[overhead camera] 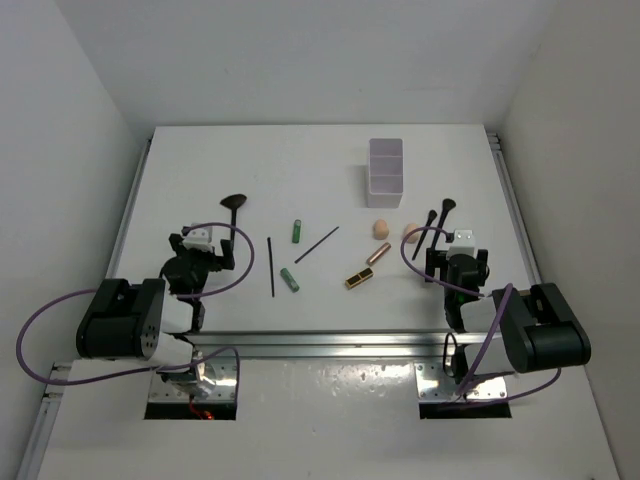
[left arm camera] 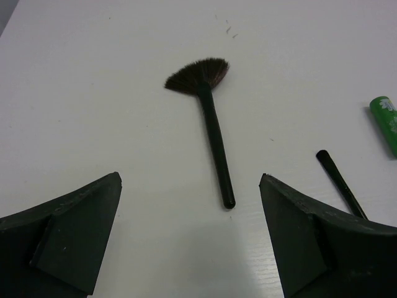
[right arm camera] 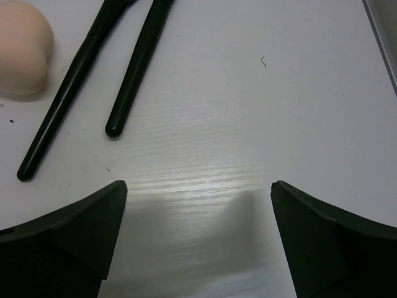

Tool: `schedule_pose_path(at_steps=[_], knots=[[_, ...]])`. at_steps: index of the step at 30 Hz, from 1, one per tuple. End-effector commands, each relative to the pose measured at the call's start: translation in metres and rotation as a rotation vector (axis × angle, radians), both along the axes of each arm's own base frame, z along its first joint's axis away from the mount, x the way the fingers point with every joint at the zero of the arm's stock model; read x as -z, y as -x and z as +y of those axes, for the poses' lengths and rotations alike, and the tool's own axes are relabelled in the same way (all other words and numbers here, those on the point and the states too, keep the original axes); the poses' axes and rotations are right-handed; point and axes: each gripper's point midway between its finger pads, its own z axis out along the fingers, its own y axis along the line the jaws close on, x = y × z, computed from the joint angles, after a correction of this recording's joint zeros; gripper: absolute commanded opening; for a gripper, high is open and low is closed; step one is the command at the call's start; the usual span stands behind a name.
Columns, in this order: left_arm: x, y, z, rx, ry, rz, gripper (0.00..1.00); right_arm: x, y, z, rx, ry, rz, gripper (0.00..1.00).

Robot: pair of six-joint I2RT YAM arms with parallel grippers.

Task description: Organize the makeup

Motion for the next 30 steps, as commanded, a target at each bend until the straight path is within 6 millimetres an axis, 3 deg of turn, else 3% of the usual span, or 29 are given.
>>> schedule_pose_path(at_steps=[1,8,9,10,11,12,13,14,15,17,18,20,21,22,23,24,25,26,27,28,30], knots=[[-0.022,-0.007,-0.001,0.008,0.011,-0.084,1.00,0.014,0.023,-0.001,-0.005,0.001,0.026,1.00],[-0.027,-0.006,0.001,-0.009,0.040,-0.092,1.00,0.007,0.023,-0.003,0.001,0.046,0.020,1.00],[-0.040,-0.018,0.013,-0.071,0.056,-0.104,1.00,-0.011,0.013,-0.004,0.026,0.048,-0.043,1.00],[-0.046,-0.026,0.015,-0.082,0.056,-0.081,1.00,-0.004,0.020,-0.010,0.067,0.073,0.032,1.00],[-0.020,-0.024,0.012,-0.067,0.045,0.103,1.00,-0.007,0.021,-0.016,0.114,0.074,0.038,1.00],[-0.059,-0.053,-0.003,0.066,-0.060,0.077,1.00,-0.023,0.014,-0.017,0.127,0.080,0.045,1.00],[-0.058,-0.058,-0.009,0.130,-0.105,0.141,1.00,-0.030,0.011,-0.017,0.113,0.106,0.050,1.00],[-0.041,-0.053,-0.011,0.158,-0.106,0.275,1.00,-0.042,0.007,-0.019,0.092,0.149,0.042,1.00],[-0.067,-0.069,-0.007,0.121,-0.076,0.256,1.00,-0.060,-0.002,-0.020,0.063,0.200,0.045,1.00],[-0.078,-0.074,-0.002,0.084,-0.068,0.261,1.00,-0.087,-0.011,-0.025,0.076,0.243,0.006,1.00],[-0.087,-0.076,-0.003,0.082,-0.093,0.245,1.00,-0.087,-0.007,-0.028,0.063,0.291,0.054,1.00],[-0.109,-0.082,-0.002,0.057,-0.140,0.219,1.00,-0.122,-0.019,-0.029,0.099,0.252,-0.016,1.00],[-0.110,-0.088,-0.002,0.047,-0.158,0.249,1.00,-0.119,-0.012,-0.033,0.088,0.241,0.066,1.00],[-0.101,-0.083,0.001,0.039,-0.160,0.291,1.00,-0.134,-0.020,-0.029,0.063,0.214,0.056,1.00],[-0.105,-0.095,-0.004,0.045,-0.145,0.317,1.00,-0.128,-0.027,-0.006,-0.072,0.133,0.082,1.00],[-0.087,-0.088,-0.007,0.063,-0.129,0.425,1.00,-0.112,-0.012,-0.006,-0.091,0.102,0.194,1.00],[-0.098,-0.096,-0.021,0.137,-0.105,0.429,1.00,-0.131,-0.029,0.004,-0.125,0.066,0.182,0.98],[-0.084,-0.095,-0.028,0.180,-0.088,0.487,1.00,-0.126,-0.022,0.007,-0.138,0.045,0.252,0.92],[-0.082,-0.091,-0.033,0.182,-0.064,0.514,1.00,-0.113,-0.014,0.011,-0.146,0.015,0.344,0.89],[-0.078,-0.090,-0.039,0.195,-0.018,0.530,1.00,-0.135,-0.030,0.014,-0.147,-0.001,0.319,0.87],[-0.072,-0.088,-0.046,0.217,-0.014,0.551,0.96,-0.132,-0.027,0.017,-0.115,-0.048,0.390,0.80]])
